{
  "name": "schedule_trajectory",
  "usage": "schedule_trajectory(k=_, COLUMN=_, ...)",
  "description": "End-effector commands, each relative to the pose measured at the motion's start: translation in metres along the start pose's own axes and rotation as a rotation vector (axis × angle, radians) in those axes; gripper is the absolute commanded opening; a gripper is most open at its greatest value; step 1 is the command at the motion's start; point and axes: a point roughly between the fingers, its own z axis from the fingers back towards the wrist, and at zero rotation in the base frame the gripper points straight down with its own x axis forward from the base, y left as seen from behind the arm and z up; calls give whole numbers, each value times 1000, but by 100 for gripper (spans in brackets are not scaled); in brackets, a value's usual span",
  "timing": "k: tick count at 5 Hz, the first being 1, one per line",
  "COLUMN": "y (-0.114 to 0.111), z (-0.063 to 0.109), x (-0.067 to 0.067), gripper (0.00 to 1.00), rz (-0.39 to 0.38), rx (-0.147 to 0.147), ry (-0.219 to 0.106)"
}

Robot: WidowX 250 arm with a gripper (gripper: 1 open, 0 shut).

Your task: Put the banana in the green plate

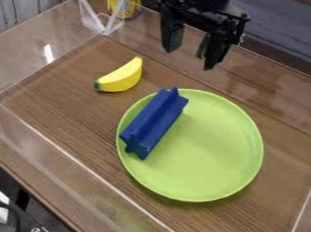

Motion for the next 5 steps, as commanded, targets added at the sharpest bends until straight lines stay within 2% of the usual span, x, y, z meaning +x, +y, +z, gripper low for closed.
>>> schedule_trajectory(k=1, y=8, z=-8, x=-6, gripper=100, rz=-11, rx=1, ry=-5)
schedule_trajectory(k=3, y=71, z=-27, x=-3, gripper=100, rz=-78, rx=7, ry=-54)
schedule_trajectory(k=4, y=78, z=-28, x=2, gripper=100, rz=-79, rx=14, ry=-73)
schedule_trajectory(k=5, y=78, z=-33, x=7, gripper=100, rz=-84, rx=14, ry=-73)
